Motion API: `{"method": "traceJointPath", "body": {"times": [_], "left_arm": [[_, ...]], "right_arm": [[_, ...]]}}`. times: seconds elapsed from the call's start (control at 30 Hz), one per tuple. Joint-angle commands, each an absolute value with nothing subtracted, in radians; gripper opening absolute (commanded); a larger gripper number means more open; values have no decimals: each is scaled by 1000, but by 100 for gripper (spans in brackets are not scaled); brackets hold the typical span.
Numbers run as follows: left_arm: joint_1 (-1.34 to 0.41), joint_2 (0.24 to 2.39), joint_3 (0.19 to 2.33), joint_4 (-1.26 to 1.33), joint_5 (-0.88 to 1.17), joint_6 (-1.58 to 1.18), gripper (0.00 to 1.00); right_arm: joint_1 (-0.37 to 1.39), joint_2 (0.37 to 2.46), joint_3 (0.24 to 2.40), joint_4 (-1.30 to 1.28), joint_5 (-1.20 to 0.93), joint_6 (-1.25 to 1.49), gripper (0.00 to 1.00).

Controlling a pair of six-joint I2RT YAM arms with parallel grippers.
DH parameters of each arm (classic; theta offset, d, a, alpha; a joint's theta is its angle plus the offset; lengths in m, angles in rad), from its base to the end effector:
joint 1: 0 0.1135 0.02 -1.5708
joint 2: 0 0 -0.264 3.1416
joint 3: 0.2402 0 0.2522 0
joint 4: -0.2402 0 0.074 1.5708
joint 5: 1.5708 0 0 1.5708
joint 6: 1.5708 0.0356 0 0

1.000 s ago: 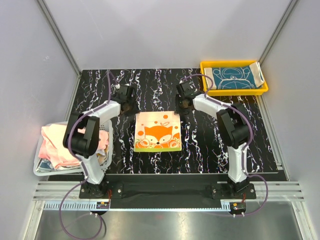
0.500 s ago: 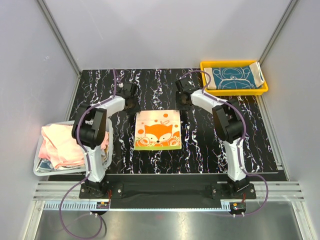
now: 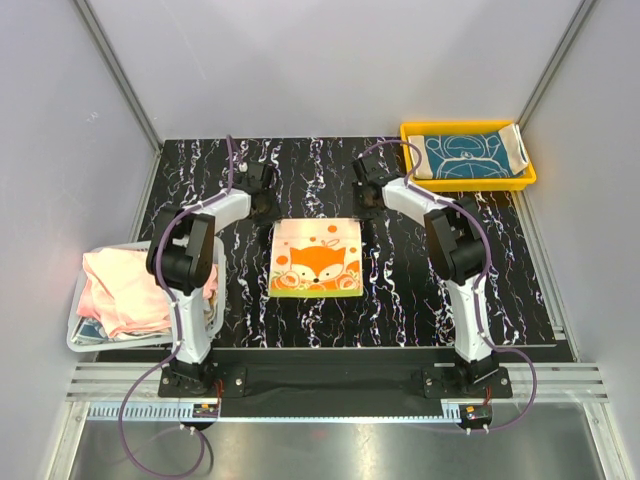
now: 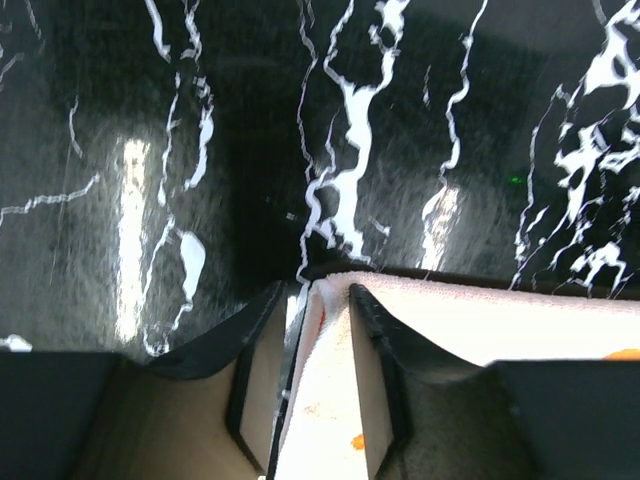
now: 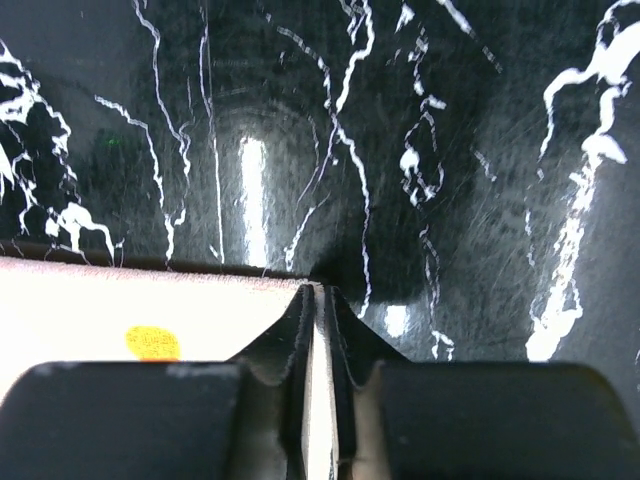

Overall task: Fold and stack the towels
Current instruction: Fold the towel

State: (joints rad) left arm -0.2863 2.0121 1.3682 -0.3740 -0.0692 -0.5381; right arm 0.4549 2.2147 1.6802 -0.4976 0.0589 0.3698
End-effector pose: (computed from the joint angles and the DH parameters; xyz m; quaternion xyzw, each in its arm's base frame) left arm 0.4057 -0.1169 0.1599 -0.1301 0.9527 -0.0788 0.2633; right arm 0.4285 0.2073 0.1575 -0.0332 0.9630 0.0806 0.2551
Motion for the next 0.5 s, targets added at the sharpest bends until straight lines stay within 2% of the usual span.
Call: {"method": "traceJointPath", "body": {"times": [0.0,0.47], "left_arm": [[-265,2052,1387,-338,-28,-520,34],[-233,2121,1454,-252,98,-532,26]], "right_arm": [[423,2255,1716,-486,41,354,10],[390,2322,1871,-488,-32,281,9]]}}
